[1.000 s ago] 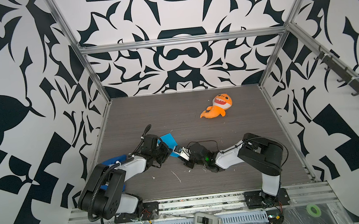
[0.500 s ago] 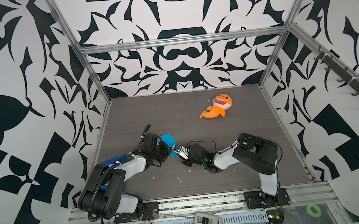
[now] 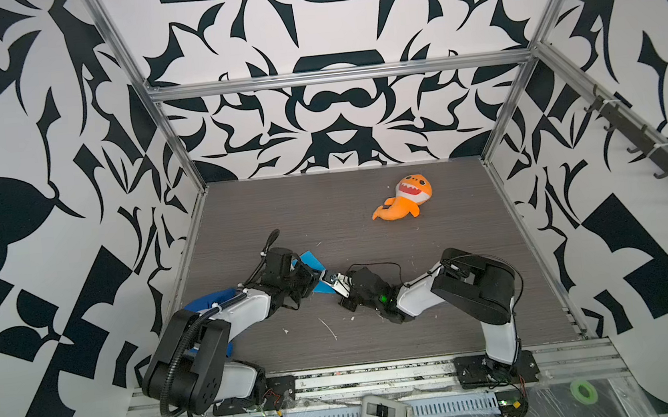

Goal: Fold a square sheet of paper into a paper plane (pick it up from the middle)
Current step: 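Hold the crease with the right gripper while the left gripper presses the sheet's edge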

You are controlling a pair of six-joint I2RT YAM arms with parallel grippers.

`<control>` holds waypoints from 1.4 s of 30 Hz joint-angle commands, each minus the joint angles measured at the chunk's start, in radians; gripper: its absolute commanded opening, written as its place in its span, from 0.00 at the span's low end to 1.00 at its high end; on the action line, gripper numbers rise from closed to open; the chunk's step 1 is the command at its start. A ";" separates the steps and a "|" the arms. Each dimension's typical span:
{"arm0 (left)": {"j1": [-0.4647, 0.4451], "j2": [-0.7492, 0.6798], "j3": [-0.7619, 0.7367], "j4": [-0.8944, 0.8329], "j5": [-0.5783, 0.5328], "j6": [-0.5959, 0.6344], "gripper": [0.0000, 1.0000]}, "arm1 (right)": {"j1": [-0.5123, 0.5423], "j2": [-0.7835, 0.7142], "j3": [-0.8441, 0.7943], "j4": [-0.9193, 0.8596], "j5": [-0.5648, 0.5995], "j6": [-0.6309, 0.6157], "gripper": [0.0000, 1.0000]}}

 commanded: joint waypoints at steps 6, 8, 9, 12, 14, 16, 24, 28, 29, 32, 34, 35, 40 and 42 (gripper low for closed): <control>0.092 -0.136 -0.001 -0.101 0.015 0.033 0.63 | 0.006 -0.045 -0.038 0.038 -0.038 0.040 0.09; 0.110 -0.178 -0.004 -0.131 0.011 0.047 0.69 | 0.004 -0.049 -0.042 0.038 -0.051 0.057 0.09; 0.117 -0.201 -0.002 -0.148 0.005 0.055 0.72 | 0.004 -0.049 -0.042 0.035 -0.055 0.067 0.09; 0.125 -0.258 -0.004 -0.176 -0.007 0.069 0.76 | -0.001 -0.052 -0.041 0.034 -0.073 0.099 0.09; 0.127 -0.285 -0.011 -0.186 -0.011 0.079 0.78 | -0.008 -0.051 -0.039 0.032 -0.090 0.132 0.09; 0.128 -0.301 -0.021 -0.183 -0.011 0.085 0.78 | -0.015 -0.050 -0.036 0.027 -0.108 0.163 0.09; 0.128 -0.318 -0.074 -0.098 0.033 0.087 0.77 | -0.066 -0.058 -0.010 -0.031 -0.227 0.323 0.07; 0.128 -0.336 -0.096 -0.055 0.048 0.088 0.76 | -0.104 -0.063 0.014 -0.074 -0.305 0.421 0.07; 0.128 -0.342 -0.103 -0.042 0.052 0.088 0.75 | -0.112 -0.063 0.021 -0.083 -0.320 0.443 0.07; 0.128 -0.344 -0.117 -0.016 0.064 0.091 0.73 | -0.125 -0.065 0.040 -0.114 -0.356 0.494 0.07; 0.127 -0.339 -0.125 -0.006 0.065 0.092 0.72 | -0.130 -0.064 0.057 -0.140 -0.375 0.519 0.07; 0.128 -0.335 -0.128 -0.001 0.065 0.093 0.71 | -0.133 -0.063 0.062 -0.150 -0.382 0.530 0.07; 0.126 -0.290 -0.140 0.026 0.077 0.094 0.61 | -0.138 -0.057 0.091 -0.181 -0.419 0.592 0.07; 0.126 -0.268 -0.140 0.036 0.083 0.095 0.55 | -0.141 -0.055 0.096 -0.181 -0.430 0.616 0.06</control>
